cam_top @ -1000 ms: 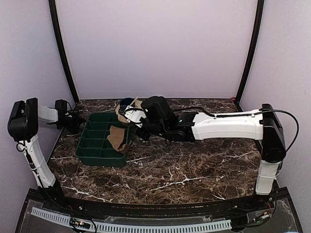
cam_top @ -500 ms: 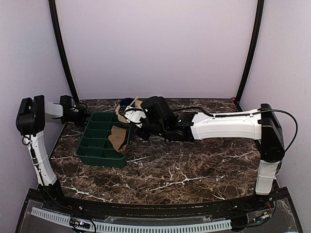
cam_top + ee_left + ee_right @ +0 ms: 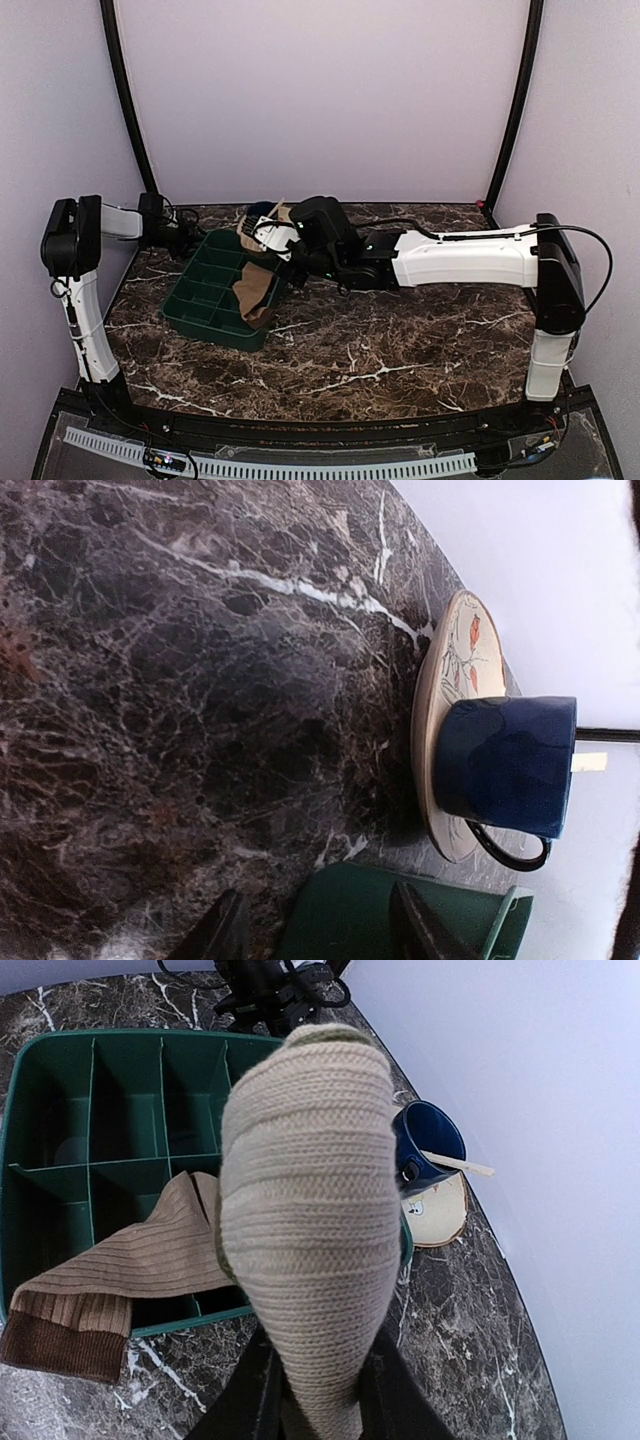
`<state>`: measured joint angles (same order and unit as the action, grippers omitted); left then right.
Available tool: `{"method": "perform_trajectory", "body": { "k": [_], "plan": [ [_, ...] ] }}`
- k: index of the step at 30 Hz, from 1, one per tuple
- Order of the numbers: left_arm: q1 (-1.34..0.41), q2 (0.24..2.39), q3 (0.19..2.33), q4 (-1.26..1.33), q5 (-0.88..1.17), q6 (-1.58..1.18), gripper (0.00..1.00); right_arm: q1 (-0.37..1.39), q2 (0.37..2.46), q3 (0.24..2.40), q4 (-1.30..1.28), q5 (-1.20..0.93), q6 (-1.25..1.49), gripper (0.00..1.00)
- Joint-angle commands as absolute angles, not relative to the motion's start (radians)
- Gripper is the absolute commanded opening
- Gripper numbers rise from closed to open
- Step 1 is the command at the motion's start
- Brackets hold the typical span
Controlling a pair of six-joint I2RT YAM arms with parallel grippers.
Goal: Roll the socks
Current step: Move the storage box to the center of the board.
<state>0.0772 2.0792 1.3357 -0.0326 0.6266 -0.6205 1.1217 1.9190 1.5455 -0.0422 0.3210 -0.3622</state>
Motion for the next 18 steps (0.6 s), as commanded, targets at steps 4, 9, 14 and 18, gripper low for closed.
{"method": "perform_trajectory", "body": {
  "k": [4,9,14,18],
  "plan": [
    [0.013,2.077,1.374,-0.111,0.661,-0.556,0.48,1.114,1.958,1.608,-0.013,0.295,-0.37,0.0],
    [-0.022,2.072,1.361,-0.139,0.659,-0.54,0.48,1.115,1.997,1.656,-0.033,0.287,-0.373,0.0],
    [-0.048,2.052,1.318,-0.122,0.658,-0.543,0.48,1.124,2.058,1.735,-0.092,0.288,-0.373,0.0],
    [-0.066,2.029,1.29,-0.119,0.657,-0.545,0.47,1.137,2.113,1.81,-0.146,0.291,-0.361,0.0]
  ]
}}
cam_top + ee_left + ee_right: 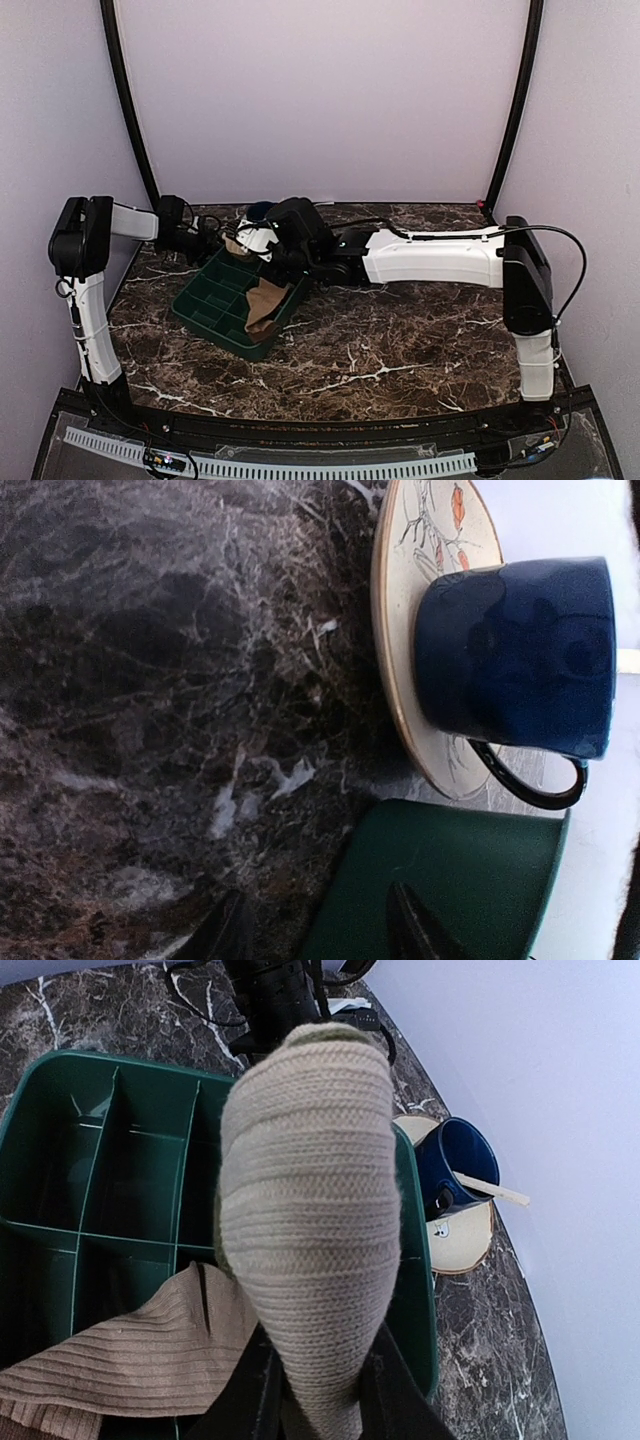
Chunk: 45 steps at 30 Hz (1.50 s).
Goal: Roll the socks
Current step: Move the storage box to the center of the board.
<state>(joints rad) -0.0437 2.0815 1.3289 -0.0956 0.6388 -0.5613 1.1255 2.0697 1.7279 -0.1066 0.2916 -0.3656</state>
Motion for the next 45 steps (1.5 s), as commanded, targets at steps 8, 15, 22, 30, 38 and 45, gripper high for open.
{"method": "perform_trajectory", "body": {
  "k": [8,15,22,30,38,45],
  "plan": [
    [-0.098,1.957,1.206,-0.098,0.648,-0.568,0.48,1.154,2.255,2.015,-0.286,0.304,-0.329,0.0],
    [-0.104,1.9,1.143,-0.088,0.644,-0.591,0.48,1.177,2.337,2.118,-0.349,0.356,-0.333,0.0],
    [-0.115,1.858,1.096,-0.072,0.647,-0.614,0.48,1.2,2.401,2.176,-0.398,0.419,-0.346,0.0],
    [-0.127,1.822,1.05,-0.043,0.65,-0.642,0.48,1.215,2.457,2.217,-0.441,0.445,-0.347,0.0],
    [-0.134,1.793,1.019,-0.03,0.647,-0.654,0.48,1.233,2.476,2.219,-0.469,0.443,-0.339,0.0],
    [-0.142,1.787,1.017,-0.031,0.647,-0.659,0.48,1.245,2.498,2.24,-0.497,0.436,-0.337,0.0]
  ]
}}
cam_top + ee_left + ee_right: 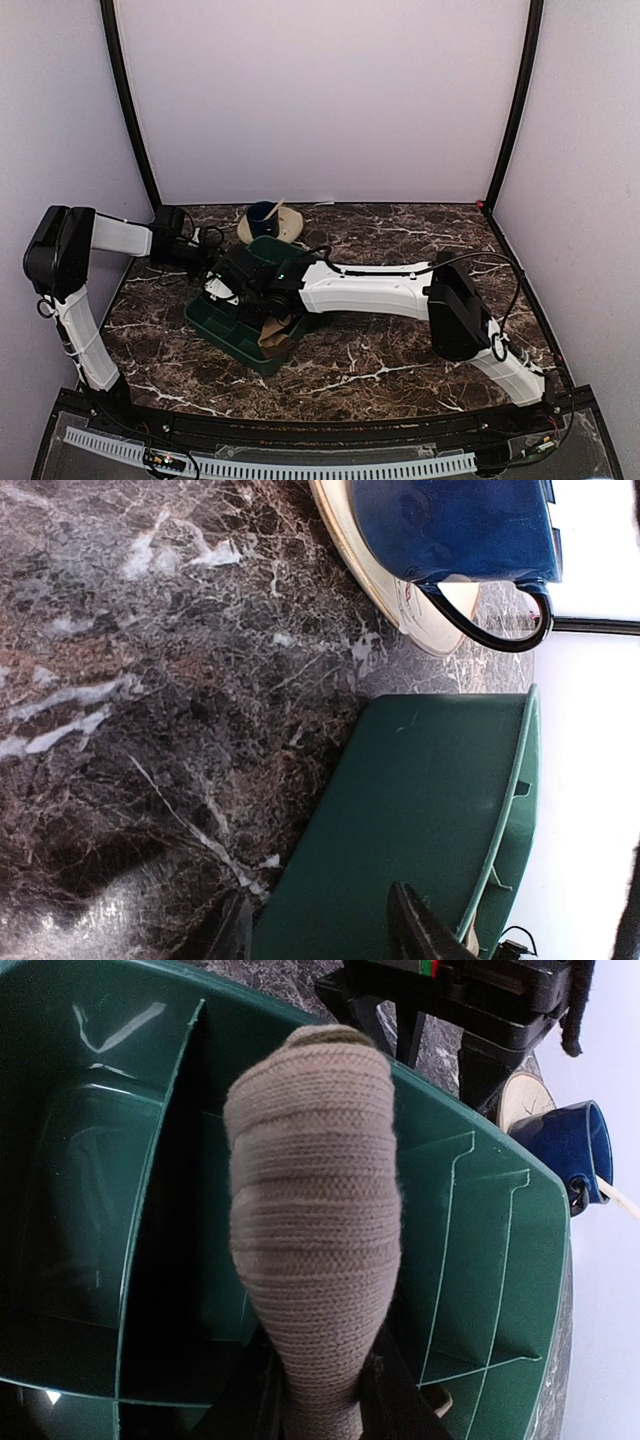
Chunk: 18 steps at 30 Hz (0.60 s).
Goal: Roll the socks
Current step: Move the storage box to the center of the board, then place the sock in the storage box.
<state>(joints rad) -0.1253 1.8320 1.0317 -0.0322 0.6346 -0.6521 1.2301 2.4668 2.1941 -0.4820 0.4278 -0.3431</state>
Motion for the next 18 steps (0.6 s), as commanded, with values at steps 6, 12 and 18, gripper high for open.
{"method": "perform_trajectory", "body": {
  "k": [6,12,18],
  "plan": [
    [-0.141,1.78,1.012,-0.035,0.644,-0.658,0.48,1.25,2.537,2.302,-0.555,0.411,-0.321,0.0],
    [-0.144,1.767,1.004,-0.038,0.646,-0.657,0.49,1.246,2.555,2.345,-0.601,0.368,-0.283,0.0],
    [-0.153,1.738,0.966,-0.033,0.644,-0.66,0.49,1.236,2.562,2.368,-0.647,0.31,-0.231,0.0]
  ]
}}
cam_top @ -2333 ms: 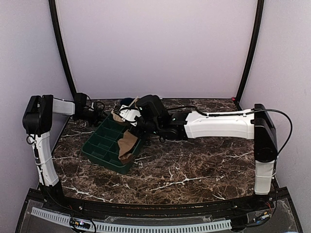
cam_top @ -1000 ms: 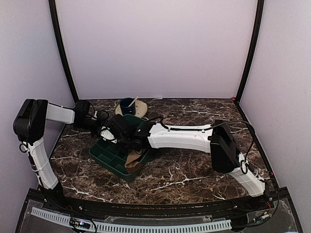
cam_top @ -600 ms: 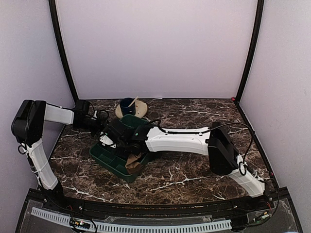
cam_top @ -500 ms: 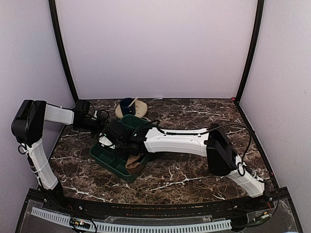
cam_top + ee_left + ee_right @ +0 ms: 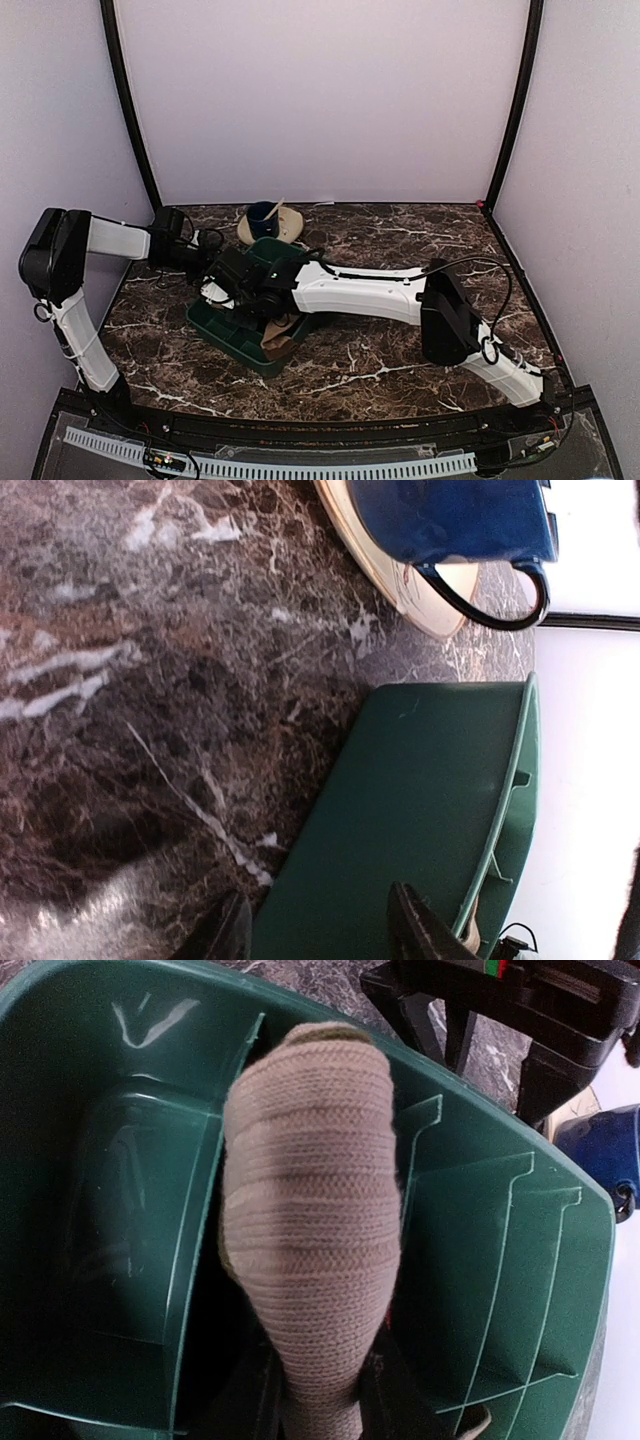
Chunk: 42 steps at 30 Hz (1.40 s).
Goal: Roll the socks
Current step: Place the sock in the storage box.
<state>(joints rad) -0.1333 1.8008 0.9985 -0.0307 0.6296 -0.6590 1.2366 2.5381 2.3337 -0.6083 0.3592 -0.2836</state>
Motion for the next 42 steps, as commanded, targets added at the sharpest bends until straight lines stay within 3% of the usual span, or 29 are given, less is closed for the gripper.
{"method": "perform_trajectory", "body": {
  "k": [1,41,42],
  "plan": [
    [-0.155,1.734,0.958,-0.031,0.645,-0.661,0.49,1.234,2.562,2.368,-0.654,0.306,-0.225,0.0],
    [-0.187,1.651,0.884,-0.015,0.661,-0.677,0.49,1.152,2.638,2.51,-0.894,0.12,0.018,0.0],
    [-0.186,1.651,0.885,-0.015,0.661,-0.677,0.49,1.153,2.635,2.508,-0.894,0.123,0.02,0.05]
  ]
}}
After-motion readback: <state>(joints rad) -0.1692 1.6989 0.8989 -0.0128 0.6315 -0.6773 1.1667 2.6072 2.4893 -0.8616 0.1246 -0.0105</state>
